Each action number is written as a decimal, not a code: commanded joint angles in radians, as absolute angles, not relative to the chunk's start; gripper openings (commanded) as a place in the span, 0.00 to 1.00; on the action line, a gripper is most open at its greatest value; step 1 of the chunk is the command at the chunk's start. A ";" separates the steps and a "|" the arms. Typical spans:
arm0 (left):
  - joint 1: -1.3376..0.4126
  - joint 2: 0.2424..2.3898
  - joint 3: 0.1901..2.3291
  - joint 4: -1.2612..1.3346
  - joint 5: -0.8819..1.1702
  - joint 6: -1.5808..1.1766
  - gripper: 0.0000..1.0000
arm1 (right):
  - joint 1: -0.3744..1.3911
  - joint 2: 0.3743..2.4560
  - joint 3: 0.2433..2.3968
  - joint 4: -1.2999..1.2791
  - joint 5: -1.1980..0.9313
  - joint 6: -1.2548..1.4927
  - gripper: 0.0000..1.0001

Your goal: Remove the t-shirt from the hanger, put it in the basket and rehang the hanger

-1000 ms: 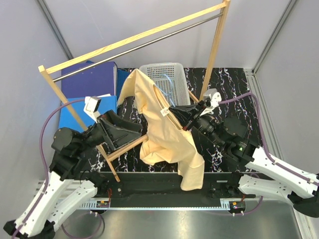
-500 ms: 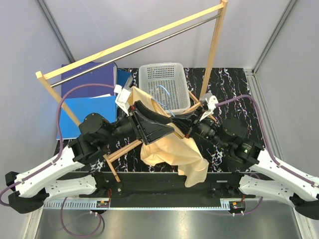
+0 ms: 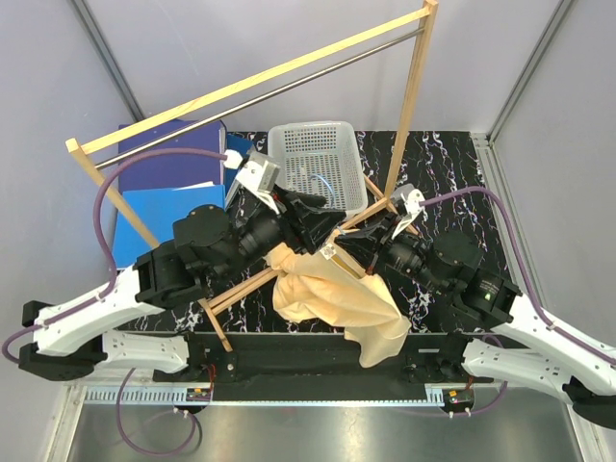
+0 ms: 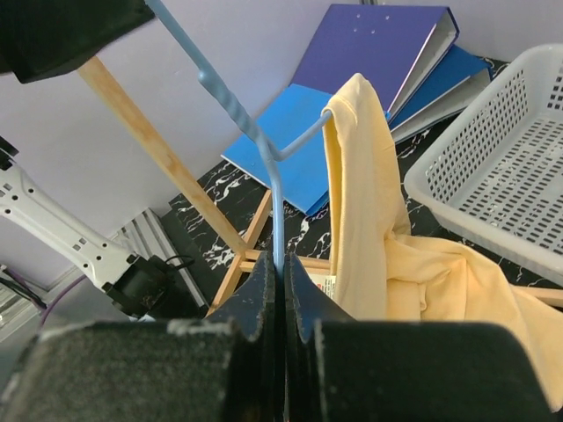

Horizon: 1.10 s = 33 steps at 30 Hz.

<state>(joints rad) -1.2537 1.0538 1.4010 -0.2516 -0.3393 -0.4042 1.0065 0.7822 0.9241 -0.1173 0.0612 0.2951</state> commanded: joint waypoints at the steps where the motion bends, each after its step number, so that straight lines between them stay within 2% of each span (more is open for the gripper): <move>1: -1.292 1.100 1.489 -0.386 -0.583 -0.230 0.51 | 1.003 0.782 1.009 -0.110 0.063 0.344 0.00; 16: -1.307 1.183 1.565 -0.489 -0.681 -0.224 0.47 | 1.002 0.867 1.098 -0.130 -0.086 0.420 0.00; 17: -1.308 1.192 1.574 -0.489 -0.705 -0.221 0.45 | 1.002 0.870 1.101 -0.130 -0.095 0.422 0.00; 21: -1.308 1.216 1.606 -0.518 -0.793 -0.225 0.16 | 1.003 0.859 1.095 -0.141 -0.089 0.426 0.01; 22: -1.307 1.218 1.611 -0.520 -0.810 -0.225 0.05 | 1.003 0.844 1.095 -0.150 -0.068 0.426 0.08; 23: -1.307 1.219 1.620 -0.523 -0.857 -0.222 0.02 | 1.002 0.836 1.095 -0.166 -0.058 0.422 0.20; 24: -1.307 1.226 1.627 -0.526 -0.889 -0.210 0.00 | 1.002 0.819 1.101 -0.211 -0.049 0.399 0.51; 26: -1.308 1.233 1.652 -0.541 -0.969 -0.187 0.00 | 1.003 0.804 1.117 -0.285 -0.017 0.356 0.78; 28: -1.308 1.232 1.669 -0.555 -1.011 -0.178 0.00 | 1.003 0.787 1.158 -0.438 0.061 0.281 0.99; 30: -1.308 1.221 1.664 -0.558 -1.058 -0.164 0.00 | 1.002 0.760 1.186 -0.567 0.139 0.229 1.00; 33: -1.308 1.207 1.651 -0.561 -1.117 -0.163 0.00 | 1.003 0.687 1.174 -0.647 0.124 0.177 1.00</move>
<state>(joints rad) -1.3090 1.2427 1.6104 -0.5968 -0.9611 -0.1875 1.0050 0.7723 1.1427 -0.4507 0.0551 0.2943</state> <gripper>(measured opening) 0.046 0.994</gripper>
